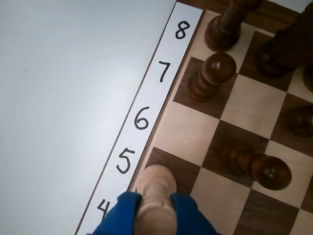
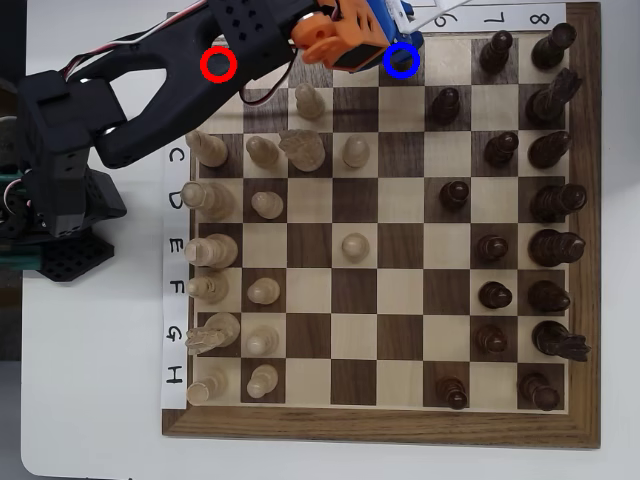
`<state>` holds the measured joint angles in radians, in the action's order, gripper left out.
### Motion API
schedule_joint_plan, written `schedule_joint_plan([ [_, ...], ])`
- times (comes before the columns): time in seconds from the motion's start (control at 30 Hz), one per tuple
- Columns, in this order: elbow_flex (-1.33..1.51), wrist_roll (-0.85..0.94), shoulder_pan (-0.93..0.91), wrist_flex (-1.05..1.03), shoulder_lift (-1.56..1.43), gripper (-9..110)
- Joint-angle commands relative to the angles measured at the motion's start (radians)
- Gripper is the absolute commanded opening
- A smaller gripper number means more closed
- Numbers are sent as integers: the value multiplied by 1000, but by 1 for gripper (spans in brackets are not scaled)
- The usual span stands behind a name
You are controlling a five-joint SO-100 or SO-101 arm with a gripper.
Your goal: Move the piece to destination
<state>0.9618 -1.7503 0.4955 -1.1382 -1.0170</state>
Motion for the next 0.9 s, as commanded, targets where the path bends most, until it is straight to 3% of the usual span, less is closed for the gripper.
schedule_joint_plan([
  [0.0, -213, -563, -38, 20, -25, 0],
  [0.87, -163, -563, -34, 23, -12, 0],
])
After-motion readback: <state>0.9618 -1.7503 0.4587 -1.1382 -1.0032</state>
